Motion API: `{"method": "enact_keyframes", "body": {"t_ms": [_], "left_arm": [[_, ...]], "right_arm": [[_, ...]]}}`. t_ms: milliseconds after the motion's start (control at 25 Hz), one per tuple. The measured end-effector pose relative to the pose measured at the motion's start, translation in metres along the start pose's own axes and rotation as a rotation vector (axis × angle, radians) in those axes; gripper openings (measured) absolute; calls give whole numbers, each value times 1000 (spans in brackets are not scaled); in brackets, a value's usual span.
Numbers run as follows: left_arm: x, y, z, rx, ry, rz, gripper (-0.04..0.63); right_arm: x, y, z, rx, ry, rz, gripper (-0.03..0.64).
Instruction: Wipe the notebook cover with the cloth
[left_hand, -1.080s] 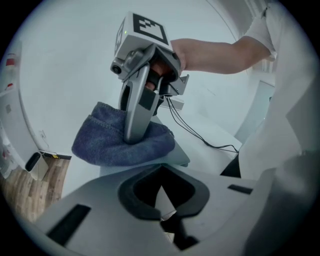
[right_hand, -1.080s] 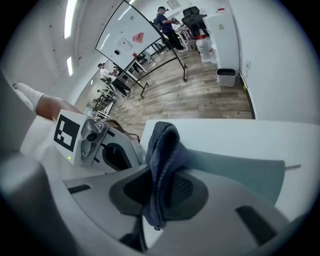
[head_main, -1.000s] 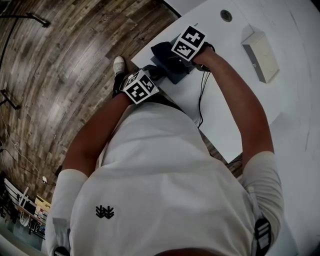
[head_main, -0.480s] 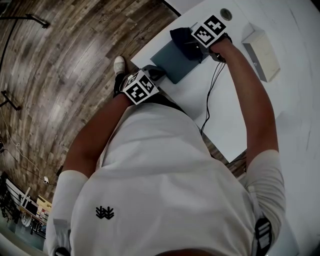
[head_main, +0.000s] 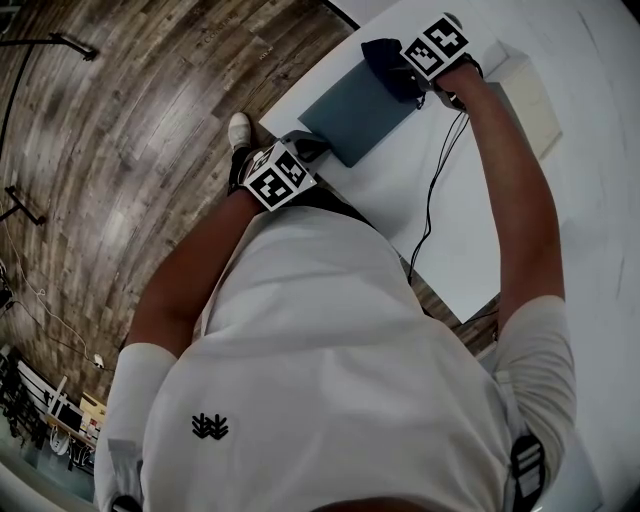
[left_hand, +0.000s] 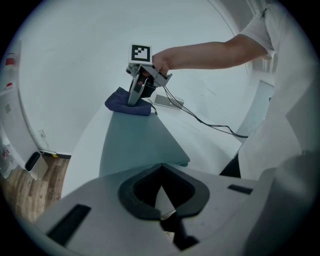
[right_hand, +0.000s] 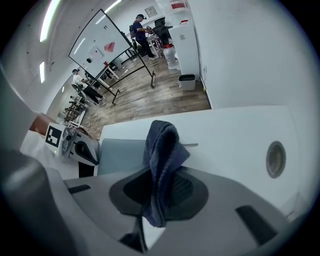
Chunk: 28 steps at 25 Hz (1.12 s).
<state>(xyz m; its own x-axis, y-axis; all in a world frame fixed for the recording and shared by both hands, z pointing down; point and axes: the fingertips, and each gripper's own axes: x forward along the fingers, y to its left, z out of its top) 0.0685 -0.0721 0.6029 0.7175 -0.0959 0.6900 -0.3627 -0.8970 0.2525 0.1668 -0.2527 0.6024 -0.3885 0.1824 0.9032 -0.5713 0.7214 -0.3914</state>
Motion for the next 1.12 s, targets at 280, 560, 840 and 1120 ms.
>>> {"method": "enact_keyframes", "body": {"t_ms": [280, 560, 840, 1120], "left_arm": [[-4, -1, -2, -2, -1, -8, 6], [-4, -1, -5, -10, 9, -22, 6], [0, 0, -16, -4, 34, -50, 6], [-8, -7, -23, -38, 28, -109, 6]], "right_arm": [[-11, -17, 4, 6, -34, -93, 48], [-29, -25, 6, 20, -139, -180, 48], [-59, -5, -7, 125, -394, -202, 48], [-87, 43, -34, 176, -644, -227, 48]]}}
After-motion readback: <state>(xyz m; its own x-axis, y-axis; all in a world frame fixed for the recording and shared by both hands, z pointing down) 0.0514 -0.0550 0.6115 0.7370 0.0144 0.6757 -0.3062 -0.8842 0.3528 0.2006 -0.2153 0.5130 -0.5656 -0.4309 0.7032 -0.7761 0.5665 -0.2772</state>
